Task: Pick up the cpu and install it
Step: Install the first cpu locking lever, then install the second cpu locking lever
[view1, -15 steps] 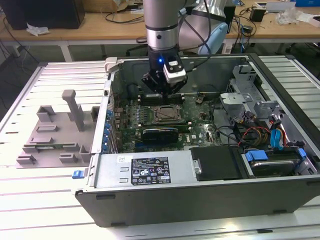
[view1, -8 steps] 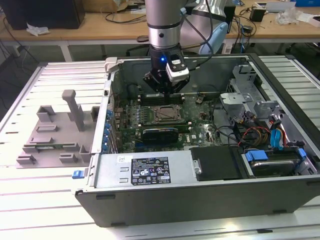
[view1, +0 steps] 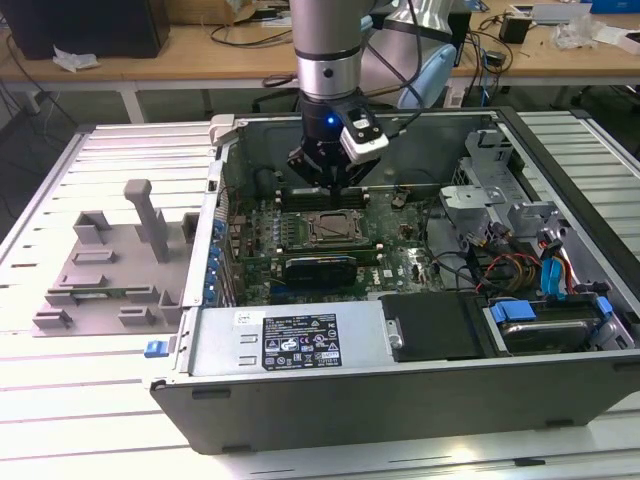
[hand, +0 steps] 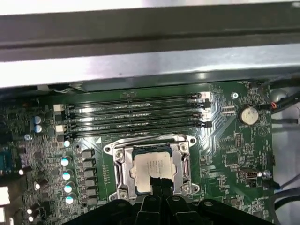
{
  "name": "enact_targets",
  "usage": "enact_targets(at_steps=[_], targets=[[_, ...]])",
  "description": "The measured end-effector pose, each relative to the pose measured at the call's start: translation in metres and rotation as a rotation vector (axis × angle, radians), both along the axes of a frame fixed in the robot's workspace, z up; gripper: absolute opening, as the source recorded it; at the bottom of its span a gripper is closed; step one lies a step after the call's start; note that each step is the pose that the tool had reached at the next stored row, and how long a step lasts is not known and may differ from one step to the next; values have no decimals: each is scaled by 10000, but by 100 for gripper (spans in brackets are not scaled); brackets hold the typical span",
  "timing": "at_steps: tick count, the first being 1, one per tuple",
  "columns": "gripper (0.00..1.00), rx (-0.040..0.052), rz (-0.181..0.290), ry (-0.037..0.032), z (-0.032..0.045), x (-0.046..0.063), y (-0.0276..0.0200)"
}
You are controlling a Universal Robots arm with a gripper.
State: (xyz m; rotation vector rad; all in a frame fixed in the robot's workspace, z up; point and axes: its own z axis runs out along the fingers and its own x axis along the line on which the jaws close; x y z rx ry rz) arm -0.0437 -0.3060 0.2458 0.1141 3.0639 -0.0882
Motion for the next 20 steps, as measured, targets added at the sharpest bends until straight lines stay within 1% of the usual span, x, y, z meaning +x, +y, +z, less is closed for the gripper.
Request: enact_targets(at_steps=[4, 18, 19, 20], targets=[[11, 1, 255, 14, -6, 0, -25], [11, 2, 276, 13, -6, 0, -26], [11, 0, 278, 14, -5, 0, -32], [11, 0, 276, 14, -5, -2, -82]])
